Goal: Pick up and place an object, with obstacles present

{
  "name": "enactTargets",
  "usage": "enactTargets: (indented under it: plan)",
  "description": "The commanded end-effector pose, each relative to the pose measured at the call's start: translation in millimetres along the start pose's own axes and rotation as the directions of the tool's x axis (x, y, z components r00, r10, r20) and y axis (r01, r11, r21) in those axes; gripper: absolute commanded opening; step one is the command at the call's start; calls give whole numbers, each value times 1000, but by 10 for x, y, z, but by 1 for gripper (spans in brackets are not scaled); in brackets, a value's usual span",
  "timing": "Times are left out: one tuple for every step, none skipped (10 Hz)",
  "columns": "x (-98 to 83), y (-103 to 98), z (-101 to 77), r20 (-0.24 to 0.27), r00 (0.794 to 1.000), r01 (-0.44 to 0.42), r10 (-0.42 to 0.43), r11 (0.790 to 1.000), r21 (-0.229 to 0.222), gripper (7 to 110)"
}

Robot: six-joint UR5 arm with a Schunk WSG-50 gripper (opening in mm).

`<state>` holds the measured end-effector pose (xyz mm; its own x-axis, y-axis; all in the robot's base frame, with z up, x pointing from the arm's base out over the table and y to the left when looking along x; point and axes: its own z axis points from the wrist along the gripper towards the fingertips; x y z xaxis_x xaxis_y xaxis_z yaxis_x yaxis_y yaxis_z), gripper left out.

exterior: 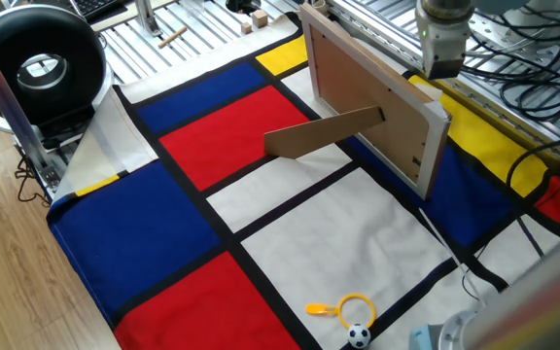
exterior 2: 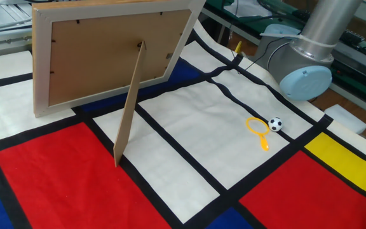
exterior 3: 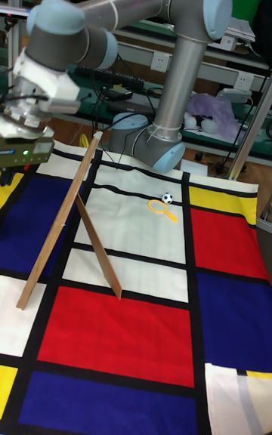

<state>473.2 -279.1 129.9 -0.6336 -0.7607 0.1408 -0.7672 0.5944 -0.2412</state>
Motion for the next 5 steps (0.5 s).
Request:
enactTargets:
  plan:
    - [41, 115, 151, -11, 1000, 1, -2, 997, -72, 7]
    - [86, 171, 146, -34, 998, -50, 47, 994, -93, 7]
    - [-37, 319, 128, -2, 990, -142, 143, 978, -154, 7]
    - [-155, 441, 100, 15, 969, -240, 248, 947, -212, 7]
    - [-209, 424, 100, 27, 954, -285, 297, 935, -213, 7]
